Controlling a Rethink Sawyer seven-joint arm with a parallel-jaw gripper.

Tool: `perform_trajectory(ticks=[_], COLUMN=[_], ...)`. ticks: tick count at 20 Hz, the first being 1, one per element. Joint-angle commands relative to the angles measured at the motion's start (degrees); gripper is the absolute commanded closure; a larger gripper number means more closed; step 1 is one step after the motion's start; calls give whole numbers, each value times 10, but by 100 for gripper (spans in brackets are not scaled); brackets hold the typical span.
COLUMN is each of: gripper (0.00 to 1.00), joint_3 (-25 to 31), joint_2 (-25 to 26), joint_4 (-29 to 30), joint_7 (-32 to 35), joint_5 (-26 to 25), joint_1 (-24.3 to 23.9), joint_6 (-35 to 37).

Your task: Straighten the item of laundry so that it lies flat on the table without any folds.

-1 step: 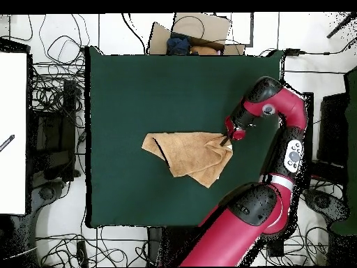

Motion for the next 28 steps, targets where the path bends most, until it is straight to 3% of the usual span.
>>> perform_trajectory(ticks=[1, 18, 22, 28], gripper=[0, 0, 0, 0], joint_3=[0, 12, 9, -1], joint_2=[37, 39, 21, -23], joint_4=[-35, -44, -33, -11], joint_7=[-126, -139, -109, 31], joint_5=[-121, -128, -110, -79], joint_1=[-9, -9, 4, 75], joint_6=[-120, -113, -106, -144])
